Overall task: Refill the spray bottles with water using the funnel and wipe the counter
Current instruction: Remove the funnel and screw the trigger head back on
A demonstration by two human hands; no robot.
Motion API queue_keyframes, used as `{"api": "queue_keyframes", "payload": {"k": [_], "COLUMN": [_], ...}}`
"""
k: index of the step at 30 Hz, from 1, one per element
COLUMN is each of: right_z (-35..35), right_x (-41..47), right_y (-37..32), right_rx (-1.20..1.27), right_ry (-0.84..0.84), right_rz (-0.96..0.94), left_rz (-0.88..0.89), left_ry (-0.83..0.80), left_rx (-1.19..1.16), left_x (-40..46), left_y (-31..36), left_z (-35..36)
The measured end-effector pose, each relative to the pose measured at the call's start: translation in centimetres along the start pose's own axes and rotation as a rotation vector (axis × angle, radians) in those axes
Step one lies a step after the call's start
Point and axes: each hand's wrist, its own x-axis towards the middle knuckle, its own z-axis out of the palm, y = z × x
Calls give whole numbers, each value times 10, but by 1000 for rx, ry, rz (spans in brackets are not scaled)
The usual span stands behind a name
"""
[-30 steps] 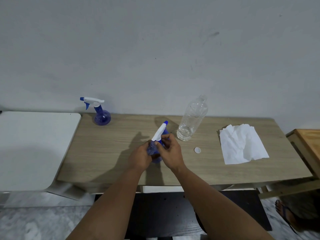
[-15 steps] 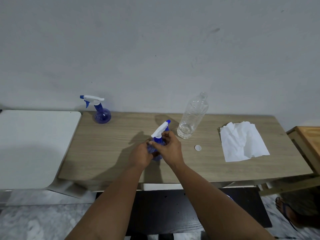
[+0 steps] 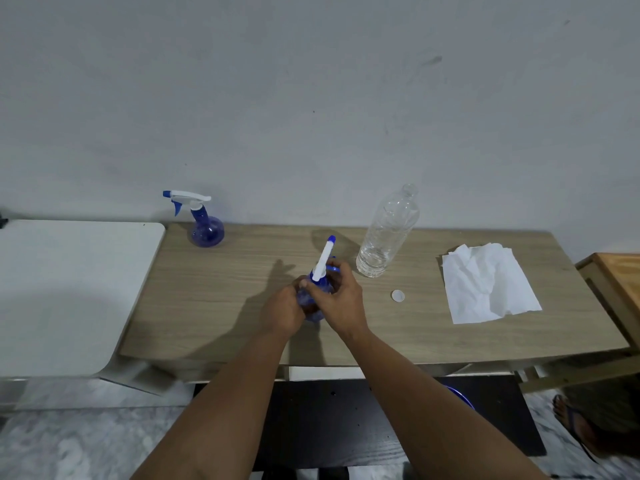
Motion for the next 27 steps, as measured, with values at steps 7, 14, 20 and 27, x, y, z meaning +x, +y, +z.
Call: {"api": "queue_keyframes", "payload": {"k": [7, 14, 20, 27], "right_z": [-2, 0, -7, -6], "right_x": [-1, 6, 9, 13], "right_y": [-2, -9, -12, -11], "right_rx": [-87, -104, -87, -27], "right_ry": [-31, -40, -72, -94], "right_rz": [-25, 55, 51, 80], "left_rz": [16, 9, 17, -23], "left_ry": [-12, -41, -48, -55], "left_rx": [-26, -25, -88, -38], "left_x": [0, -1, -4, -2], "left_y": [1, 3, 4, 2], "left_z": [0, -3, -4, -3]}}
